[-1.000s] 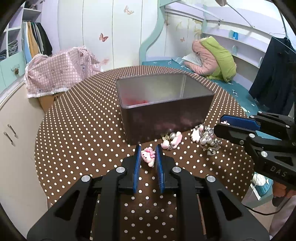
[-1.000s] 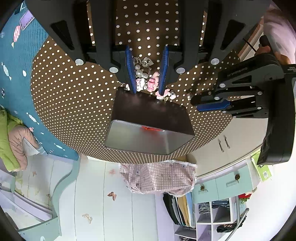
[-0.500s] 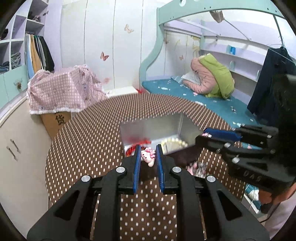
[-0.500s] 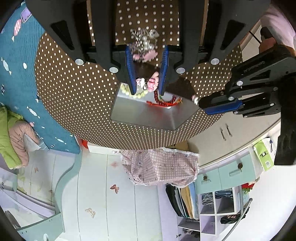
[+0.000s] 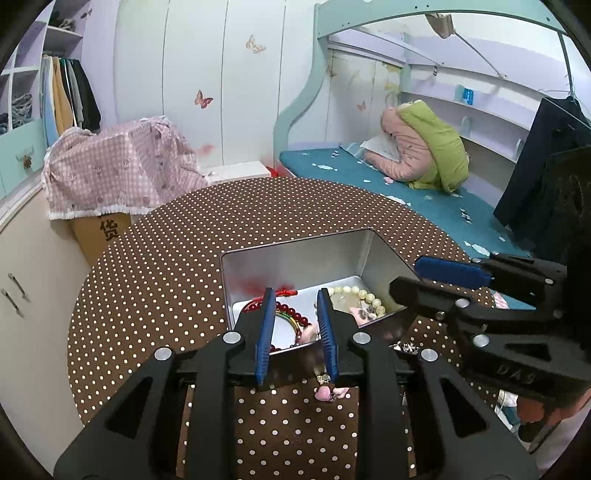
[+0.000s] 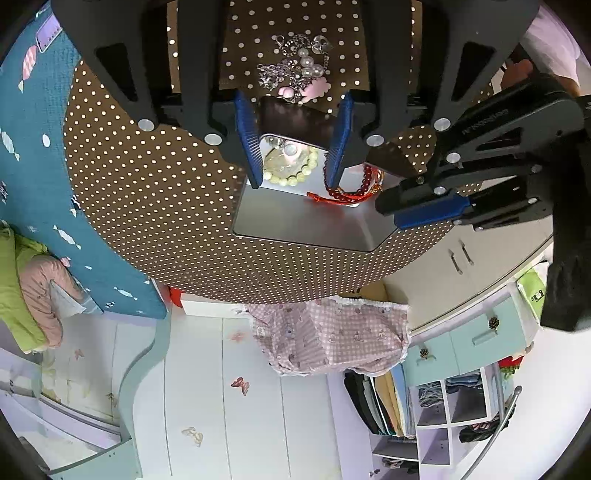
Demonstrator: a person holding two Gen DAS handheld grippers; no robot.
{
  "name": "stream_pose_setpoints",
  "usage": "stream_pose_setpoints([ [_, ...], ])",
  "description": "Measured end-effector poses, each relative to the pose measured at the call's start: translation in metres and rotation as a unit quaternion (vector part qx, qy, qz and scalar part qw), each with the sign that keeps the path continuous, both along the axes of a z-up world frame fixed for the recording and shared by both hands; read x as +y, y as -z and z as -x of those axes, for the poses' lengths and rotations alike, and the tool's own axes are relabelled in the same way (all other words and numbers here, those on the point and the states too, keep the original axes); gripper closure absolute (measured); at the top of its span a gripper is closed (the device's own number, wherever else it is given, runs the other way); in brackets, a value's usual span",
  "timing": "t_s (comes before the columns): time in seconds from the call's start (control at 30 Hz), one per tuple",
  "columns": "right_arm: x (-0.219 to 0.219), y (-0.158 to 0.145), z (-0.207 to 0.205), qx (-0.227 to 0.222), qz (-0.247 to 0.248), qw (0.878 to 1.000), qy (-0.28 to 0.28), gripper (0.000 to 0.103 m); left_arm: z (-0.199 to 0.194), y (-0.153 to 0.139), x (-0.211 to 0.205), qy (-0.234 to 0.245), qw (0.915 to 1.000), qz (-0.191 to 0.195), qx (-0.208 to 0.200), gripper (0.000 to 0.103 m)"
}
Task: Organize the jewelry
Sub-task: 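Lower both held charms into the tin box and open both grippers, then move both grippers back to the charms beside the box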
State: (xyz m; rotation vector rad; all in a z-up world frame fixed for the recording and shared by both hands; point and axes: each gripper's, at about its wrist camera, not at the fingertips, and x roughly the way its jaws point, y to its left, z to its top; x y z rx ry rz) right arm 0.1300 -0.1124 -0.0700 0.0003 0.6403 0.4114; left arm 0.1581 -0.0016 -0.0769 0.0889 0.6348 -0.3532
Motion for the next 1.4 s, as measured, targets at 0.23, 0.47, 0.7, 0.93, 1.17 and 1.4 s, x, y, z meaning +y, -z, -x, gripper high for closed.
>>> stream_pose_setpoints([
  [0.23,-0.011,0.0,0.01,-0.002,0.001,1.0,0.021,0.063,0.018,0.003,0.01,0.004,1.0,0.006,-0.005,0.066],
  [0.47,-0.016,0.006,0.027,0.001,0.002,1.0,0.027,0.058,0.046,0.017,0.009,0.031,0.9995,-0.002,0.0,0.064],
  [0.7,-0.013,0.023,0.03,0.026,0.011,0.999,0.028,0.056,0.044,0.046,-0.006,0.045,0.9979,-0.025,0.038,0.064],
  [0.93,-0.014,0.03,0.032,0.035,0.009,0.999,0.02,0.056,0.028,0.064,-0.007,0.017,0.997,-0.046,0.06,0.065],
  [1.17,-0.01,0.034,0.029,0.043,0.007,0.999,0.014,0.056,0.024,0.072,-0.004,0.034,0.9967,-0.044,0.059,0.092],
  [1.4,-0.009,0.035,0.027,0.045,0.008,0.999,0.012,0.056,0.024,0.071,0.001,0.039,0.9972,-0.029,0.056,0.094],
])
